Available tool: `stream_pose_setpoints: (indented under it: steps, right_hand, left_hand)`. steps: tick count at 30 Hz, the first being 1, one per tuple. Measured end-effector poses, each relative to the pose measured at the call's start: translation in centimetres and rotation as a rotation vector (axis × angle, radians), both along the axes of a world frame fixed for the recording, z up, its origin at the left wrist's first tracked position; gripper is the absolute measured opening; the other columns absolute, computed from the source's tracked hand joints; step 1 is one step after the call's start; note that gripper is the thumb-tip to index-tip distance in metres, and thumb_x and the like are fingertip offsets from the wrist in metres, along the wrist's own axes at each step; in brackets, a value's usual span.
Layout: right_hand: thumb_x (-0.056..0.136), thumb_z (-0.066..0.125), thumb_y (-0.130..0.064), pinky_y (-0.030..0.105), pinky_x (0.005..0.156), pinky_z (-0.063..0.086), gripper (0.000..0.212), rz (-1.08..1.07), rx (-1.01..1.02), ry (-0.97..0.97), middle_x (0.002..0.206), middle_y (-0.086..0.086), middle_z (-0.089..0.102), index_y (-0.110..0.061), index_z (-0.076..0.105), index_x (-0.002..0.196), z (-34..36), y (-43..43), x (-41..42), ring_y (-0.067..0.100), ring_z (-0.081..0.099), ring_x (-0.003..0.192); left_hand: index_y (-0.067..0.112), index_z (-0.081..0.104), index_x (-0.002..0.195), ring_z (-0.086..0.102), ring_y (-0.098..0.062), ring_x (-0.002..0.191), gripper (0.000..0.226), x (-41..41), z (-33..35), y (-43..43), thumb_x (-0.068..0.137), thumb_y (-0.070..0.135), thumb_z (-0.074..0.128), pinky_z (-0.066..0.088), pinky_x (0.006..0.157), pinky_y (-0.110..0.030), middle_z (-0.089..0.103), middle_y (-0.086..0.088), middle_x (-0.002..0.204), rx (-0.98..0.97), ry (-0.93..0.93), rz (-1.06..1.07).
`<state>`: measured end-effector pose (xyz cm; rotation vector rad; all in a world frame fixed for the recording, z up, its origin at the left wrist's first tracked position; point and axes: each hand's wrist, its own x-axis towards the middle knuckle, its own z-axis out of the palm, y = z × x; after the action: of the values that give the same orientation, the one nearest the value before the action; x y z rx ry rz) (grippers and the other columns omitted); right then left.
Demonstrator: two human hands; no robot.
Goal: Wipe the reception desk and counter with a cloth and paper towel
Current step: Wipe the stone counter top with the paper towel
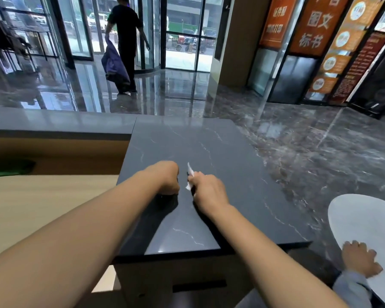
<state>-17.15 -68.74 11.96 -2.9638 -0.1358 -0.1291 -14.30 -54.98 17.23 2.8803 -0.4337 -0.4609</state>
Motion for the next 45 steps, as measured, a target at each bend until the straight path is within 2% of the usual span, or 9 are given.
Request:
stream_pose_setpoints:
  steps: [2,6,10,14,18,27,33,38,45]
  right_hand:
    - [0.083,0.048,-0.004,0.032,0.067,0.039,0.033,0.026,-0.037,-0.017,0.114,0.006,0.063,-0.018,0.062,0.11,0.0,-2.4,-0.7,0.03,0.057,0.115]
    - [0.085,0.05,-0.002,0.035,0.087,0.046,0.04,-0.21,-0.054,-0.052,0.127,0.012,0.06,-0.02,0.066,0.118,0.4,-9.5,0.0,0.03,0.055,0.12]
    - [0.086,0.047,0.0,0.033,0.078,0.045,0.036,-0.44,-0.045,-0.046,0.116,0.018,0.065,-0.012,0.069,0.112,0.4,-13.8,4.5,0.035,0.059,0.108]
    - [0.091,0.044,0.001,0.037,0.086,0.048,0.034,-0.578,0.068,-0.036,0.118,0.02,0.063,-0.001,0.064,0.118,1.0,-13.6,9.7,0.036,0.059,0.11]
    - [0.093,0.046,-0.003,0.037,0.086,0.047,0.052,-0.472,0.091,-0.013,0.119,0.017,0.063,-0.011,0.043,0.144,1.6,-9.6,13.1,0.034,0.058,0.112]
    - [0.082,0.054,0.003,0.032,0.083,0.048,0.058,-0.042,0.045,0.006,0.115,0.008,0.066,-0.023,0.056,0.135,0.3,-0.6,9.1,0.031,0.058,0.108]
    - [0.081,0.051,0.002,0.034,0.07,0.044,0.036,-0.016,0.027,-0.027,0.105,0.007,0.064,-0.014,0.064,0.11,0.3,1.0,1.7,0.032,0.059,0.097]
    - [0.079,0.048,0.005,0.031,0.059,0.029,0.033,-0.069,0.021,-0.08,0.1,0.005,0.06,-0.013,0.06,0.104,0.0,2.6,-5.1,0.029,0.051,0.081]
    - [0.087,0.045,-0.001,0.033,0.069,0.039,0.035,-0.117,0.085,-0.178,0.11,0.004,0.059,-0.015,0.059,0.116,-1.1,4.9,-11.8,0.03,0.055,0.103]
  left_hand:
    - [0.011,0.064,0.106,0.061,-0.029,0.096,0.033,0.3,0.0,0.0,0.079,0.028,0.072,0.054,0.086,-0.038,0.064,-0.008,0.104,0.036,0.009,0.012]
    - [0.011,0.063,0.109,0.062,-0.029,0.097,0.042,1.2,0.4,-0.3,0.076,0.032,0.077,0.054,0.089,-0.041,0.064,-0.008,0.107,0.061,0.073,0.01]
    - [0.01,0.065,0.11,0.063,-0.029,0.097,0.04,1.9,0.4,-0.7,0.077,0.029,0.077,0.054,0.089,-0.04,0.066,-0.009,0.107,0.074,0.116,-0.003]
    - [0.009,0.066,0.113,0.061,-0.026,0.094,0.042,2.1,0.1,-0.5,0.079,0.031,0.076,0.052,0.086,-0.034,0.064,-0.006,0.101,0.054,0.14,0.006]
    - [0.01,0.062,0.122,0.061,-0.027,0.104,0.051,2.7,-0.4,-0.2,0.079,0.034,0.077,0.051,0.092,-0.035,0.065,-0.007,0.115,0.033,0.145,0.022]
    - [0.011,0.059,0.127,0.056,-0.025,0.118,0.061,2.0,-1.5,1.6,0.078,0.043,0.074,0.045,0.101,-0.037,0.06,-0.007,0.13,-0.069,0.057,-0.012]
    - [0.011,0.062,0.105,0.06,-0.026,0.099,0.048,-0.4,-3.3,3.7,0.085,0.055,0.06,0.048,0.08,-0.036,0.065,-0.008,0.111,-0.072,-0.13,-0.061]
    - [0.012,0.062,0.118,0.058,-0.027,0.11,0.053,-2.9,-3.1,6.8,0.087,0.055,0.057,0.049,0.092,-0.039,0.063,-0.008,0.121,-0.048,-0.135,-0.092]
    - [0.011,0.065,0.103,0.059,-0.026,0.092,0.04,-6.1,-2.6,10.7,0.09,0.047,0.057,0.049,0.075,-0.034,0.066,-0.008,0.103,-0.035,-0.142,-0.152]
